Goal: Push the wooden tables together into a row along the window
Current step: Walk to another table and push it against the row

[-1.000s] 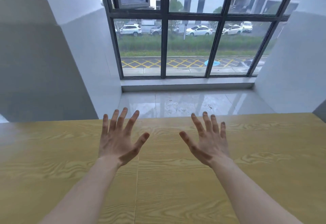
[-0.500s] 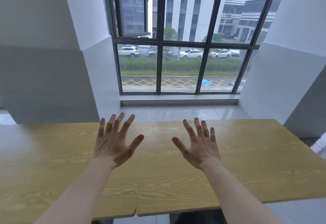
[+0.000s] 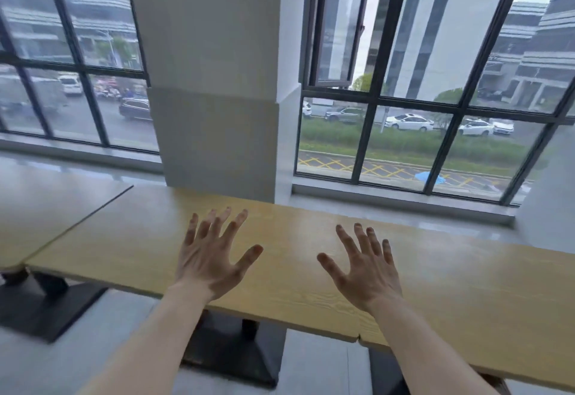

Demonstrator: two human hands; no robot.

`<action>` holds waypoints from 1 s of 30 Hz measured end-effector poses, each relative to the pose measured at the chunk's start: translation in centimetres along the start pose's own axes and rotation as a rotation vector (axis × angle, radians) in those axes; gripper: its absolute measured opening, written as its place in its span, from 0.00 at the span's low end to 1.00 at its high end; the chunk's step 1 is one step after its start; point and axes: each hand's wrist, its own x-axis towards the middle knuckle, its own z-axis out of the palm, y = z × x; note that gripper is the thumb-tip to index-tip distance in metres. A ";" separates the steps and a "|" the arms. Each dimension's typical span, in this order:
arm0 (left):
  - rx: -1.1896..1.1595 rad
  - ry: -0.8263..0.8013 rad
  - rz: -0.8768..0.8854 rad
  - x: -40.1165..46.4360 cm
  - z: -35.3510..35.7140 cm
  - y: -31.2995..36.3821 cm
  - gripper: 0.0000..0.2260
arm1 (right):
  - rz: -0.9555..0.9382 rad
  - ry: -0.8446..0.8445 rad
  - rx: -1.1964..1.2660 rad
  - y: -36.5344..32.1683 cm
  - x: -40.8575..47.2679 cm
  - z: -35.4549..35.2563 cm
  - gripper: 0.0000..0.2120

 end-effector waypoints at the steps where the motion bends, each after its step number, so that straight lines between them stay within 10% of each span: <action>1: 0.003 0.008 -0.024 -1.3 -0.9 -2.5 0.39 | -0.032 -0.005 0.004 -2.9 -0.1 0.6 0.48; 16: 0.112 0.109 -0.485 -14.6 -11.4 -38.4 0.39 | -0.617 -0.108 0.102 -47.1 5.3 10.7 0.44; 30: 0.210 0.071 -0.618 -13.1 -15.7 -70.4 0.40 | -0.740 -0.229 0.189 -79.9 15.8 20.7 0.43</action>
